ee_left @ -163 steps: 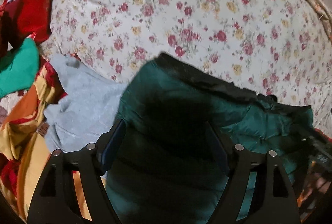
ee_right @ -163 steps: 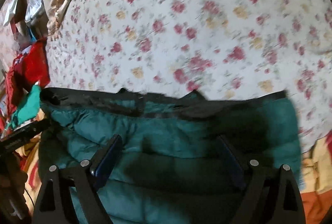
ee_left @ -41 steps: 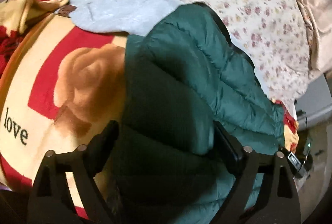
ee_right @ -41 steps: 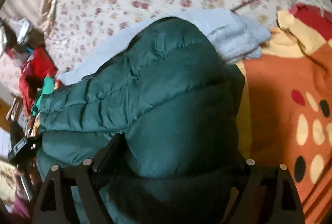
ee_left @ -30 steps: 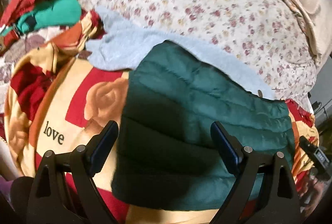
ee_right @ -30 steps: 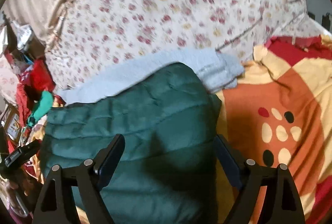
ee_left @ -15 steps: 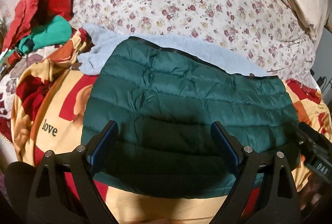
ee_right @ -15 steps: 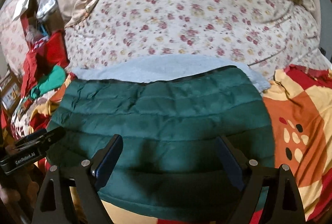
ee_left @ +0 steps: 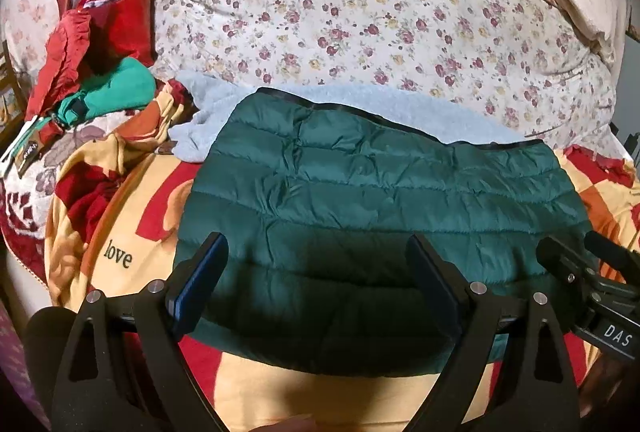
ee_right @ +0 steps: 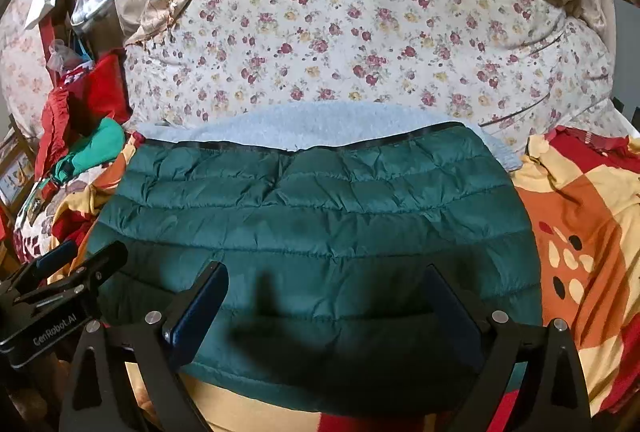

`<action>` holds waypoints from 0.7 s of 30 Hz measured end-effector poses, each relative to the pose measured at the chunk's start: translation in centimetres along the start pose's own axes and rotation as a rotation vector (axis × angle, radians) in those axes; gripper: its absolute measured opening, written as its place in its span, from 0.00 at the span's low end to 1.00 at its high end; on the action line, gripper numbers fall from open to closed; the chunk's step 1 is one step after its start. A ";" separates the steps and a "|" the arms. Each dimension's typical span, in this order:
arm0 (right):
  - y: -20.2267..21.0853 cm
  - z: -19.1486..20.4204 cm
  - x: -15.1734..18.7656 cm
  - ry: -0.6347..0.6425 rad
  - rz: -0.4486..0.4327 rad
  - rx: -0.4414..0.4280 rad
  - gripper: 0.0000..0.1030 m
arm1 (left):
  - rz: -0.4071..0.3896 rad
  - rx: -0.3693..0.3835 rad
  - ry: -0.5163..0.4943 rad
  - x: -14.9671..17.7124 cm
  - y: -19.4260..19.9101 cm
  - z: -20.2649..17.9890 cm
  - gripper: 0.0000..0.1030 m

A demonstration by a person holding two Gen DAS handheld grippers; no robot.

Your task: Fold large clothes

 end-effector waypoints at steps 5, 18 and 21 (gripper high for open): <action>0.2 0.0 0.2 0.005 -0.001 0.004 0.94 | -0.012 -0.004 -0.002 0.0 0.3 -0.3 0.88; 0.4 0.2 0.2 0.025 -0.003 0.013 0.95 | -0.025 -0.005 -0.011 0.1 0.7 -0.6 0.88; 0.4 0.3 0.3 0.030 -0.001 0.011 0.95 | -0.023 -0.007 -0.012 0.2 0.8 -0.6 0.88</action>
Point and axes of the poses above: each gripper's, at about its wrist camera, not at the fingertips, and y roughly against the way its jaws point, z to its left, x to its underside, the point moved 4 cm from there along -y, roughly the way its jaws point, and after that the axes turned 8 degrees about x, right-handed, at the moved point
